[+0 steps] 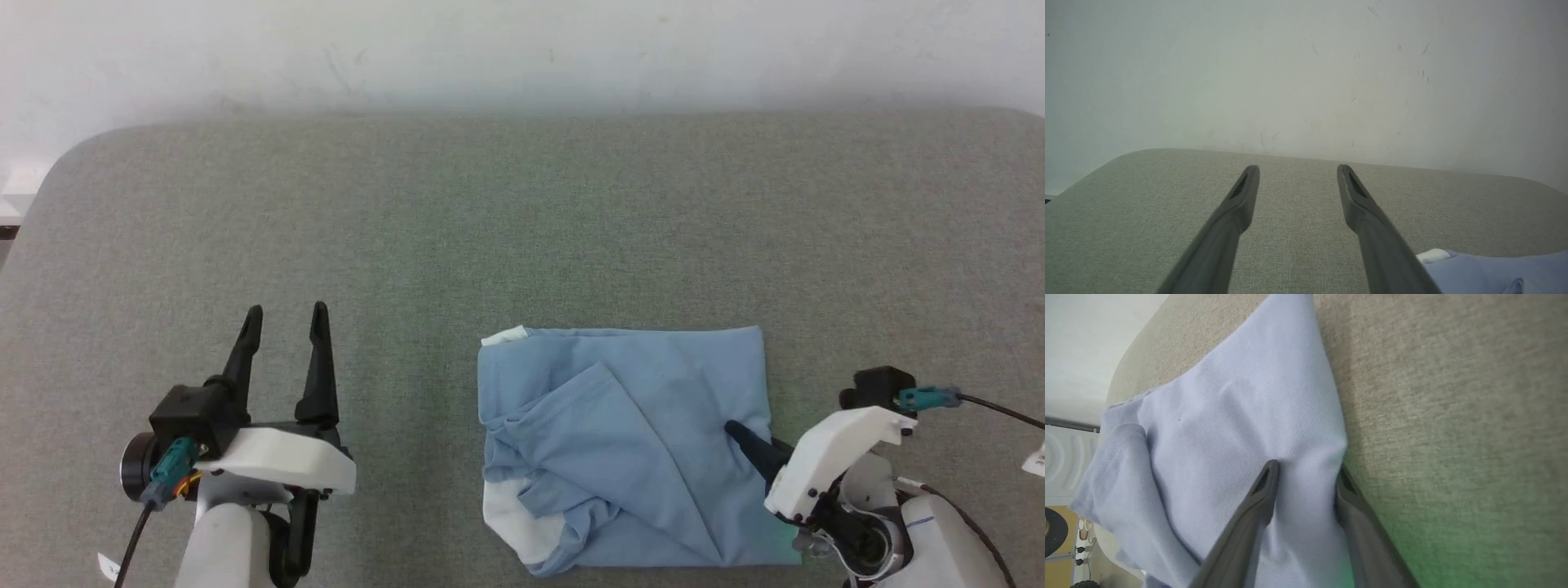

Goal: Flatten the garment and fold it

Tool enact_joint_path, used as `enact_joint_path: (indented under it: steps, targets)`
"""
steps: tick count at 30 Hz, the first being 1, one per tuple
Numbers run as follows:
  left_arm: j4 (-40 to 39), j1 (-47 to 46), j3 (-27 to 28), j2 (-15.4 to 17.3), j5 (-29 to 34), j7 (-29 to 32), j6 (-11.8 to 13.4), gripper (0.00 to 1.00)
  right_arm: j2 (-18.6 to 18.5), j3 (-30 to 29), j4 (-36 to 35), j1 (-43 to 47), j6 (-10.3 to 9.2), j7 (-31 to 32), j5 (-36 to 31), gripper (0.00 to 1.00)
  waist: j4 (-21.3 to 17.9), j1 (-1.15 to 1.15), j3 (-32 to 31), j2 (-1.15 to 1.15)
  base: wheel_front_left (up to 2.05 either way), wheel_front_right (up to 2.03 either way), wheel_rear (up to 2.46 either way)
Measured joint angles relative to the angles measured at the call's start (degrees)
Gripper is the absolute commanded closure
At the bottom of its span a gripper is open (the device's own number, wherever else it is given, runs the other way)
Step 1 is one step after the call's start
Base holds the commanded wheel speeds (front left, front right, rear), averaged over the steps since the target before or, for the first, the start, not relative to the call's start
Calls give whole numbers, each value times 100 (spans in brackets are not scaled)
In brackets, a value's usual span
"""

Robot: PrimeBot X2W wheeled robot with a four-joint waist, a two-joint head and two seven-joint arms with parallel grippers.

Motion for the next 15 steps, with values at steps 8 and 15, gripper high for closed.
enact_joint_path:
  steps: [8, 15]
  targets:
    - [0, 12, 27, -1, 0, 0, 2, 0, 16, 322, -688, -70, -1, -134, -1012, 100, -20, 0, -11, 0, 0, 0, 0]
    - [-103, 80, 121, -4, 0, 0, 57, 0, 24, 732, -2109, -553, 0, -122, -3229, 100, -230, 0, 64, 0, 0, 0, 0]
